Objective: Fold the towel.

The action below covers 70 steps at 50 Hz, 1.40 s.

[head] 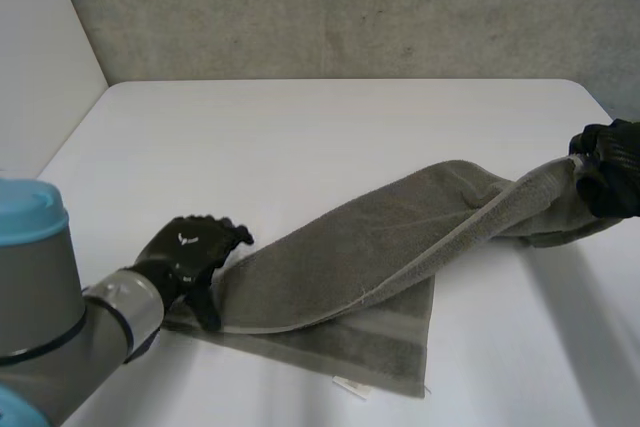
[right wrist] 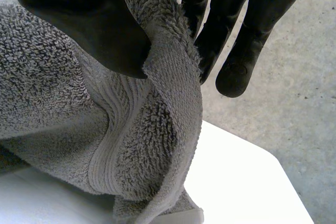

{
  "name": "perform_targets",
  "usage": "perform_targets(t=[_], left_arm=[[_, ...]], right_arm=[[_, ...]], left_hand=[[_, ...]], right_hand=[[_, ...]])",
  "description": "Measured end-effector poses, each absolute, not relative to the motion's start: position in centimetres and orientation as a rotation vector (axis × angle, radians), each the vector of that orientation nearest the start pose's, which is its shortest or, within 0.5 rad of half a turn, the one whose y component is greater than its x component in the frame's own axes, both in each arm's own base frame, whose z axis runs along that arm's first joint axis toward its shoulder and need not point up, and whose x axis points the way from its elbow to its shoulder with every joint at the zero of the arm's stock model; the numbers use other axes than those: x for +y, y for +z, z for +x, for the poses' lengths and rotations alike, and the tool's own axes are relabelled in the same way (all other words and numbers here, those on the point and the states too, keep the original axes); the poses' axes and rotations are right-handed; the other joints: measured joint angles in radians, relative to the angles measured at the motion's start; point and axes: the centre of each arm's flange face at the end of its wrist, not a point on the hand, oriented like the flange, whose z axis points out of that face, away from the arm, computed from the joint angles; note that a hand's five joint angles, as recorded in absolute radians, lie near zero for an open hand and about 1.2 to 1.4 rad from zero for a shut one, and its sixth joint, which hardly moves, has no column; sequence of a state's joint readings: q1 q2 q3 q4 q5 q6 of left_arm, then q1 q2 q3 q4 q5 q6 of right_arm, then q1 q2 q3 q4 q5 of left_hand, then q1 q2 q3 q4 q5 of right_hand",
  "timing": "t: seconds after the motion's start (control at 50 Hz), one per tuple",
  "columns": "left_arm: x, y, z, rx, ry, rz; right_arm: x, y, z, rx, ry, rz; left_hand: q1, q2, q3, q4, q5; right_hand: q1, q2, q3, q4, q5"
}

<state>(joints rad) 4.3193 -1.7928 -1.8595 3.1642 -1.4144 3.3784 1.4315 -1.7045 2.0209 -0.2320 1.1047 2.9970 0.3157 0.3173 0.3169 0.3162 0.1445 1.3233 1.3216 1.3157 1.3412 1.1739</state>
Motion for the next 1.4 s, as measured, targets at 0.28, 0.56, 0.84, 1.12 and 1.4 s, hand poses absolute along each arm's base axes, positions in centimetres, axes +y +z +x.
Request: perform_targets(t=[0.28,0.56,0.84,1.12,1.4], left_arm=[[-19.1,15.0,-21.6,2.561,-1.71,1.047],[-22.3,14.0,-20.6,2.402,-1.803,1.0],[-28.3,18.3,-22.9,2.172,-2.101,1.015],[-36.1,39.8,-26.6,1.466,-2.89,0.516],[-35.0,32.4,-24.6,1.961,-2.707,0.365]], right_arm=[[-26.9,22.8,13.7,2.172,-1.991,-0.466],[-26.9,22.8,13.7,2.17,-1.99,-0.468],[-31.8,25.4,15.0,1.994,-2.154,-0.583],[-39.6,41.7,21.1,1.115,-2.735,-0.689],[-39.7,35.9,21.8,1.287,-2.37,-0.727]], left_hand=[[0.02,0.019,0.02,0.019,0.018],[0.497,0.498,0.498,0.5,0.493],[0.864,0.895,0.895,0.896,0.87],[0.871,0.9,0.899,0.901,0.877],[0.874,0.9,0.9,0.901,0.88]], right_hand=[[0.0,0.0,0.004,0.0,0.0],[0.0,0.001,0.005,0.0,0.0],[0.002,0.001,0.005,0.0,0.0],[0.003,0.001,0.014,0.0,0.0],[0.003,0.006,0.014,0.0,0.0]])
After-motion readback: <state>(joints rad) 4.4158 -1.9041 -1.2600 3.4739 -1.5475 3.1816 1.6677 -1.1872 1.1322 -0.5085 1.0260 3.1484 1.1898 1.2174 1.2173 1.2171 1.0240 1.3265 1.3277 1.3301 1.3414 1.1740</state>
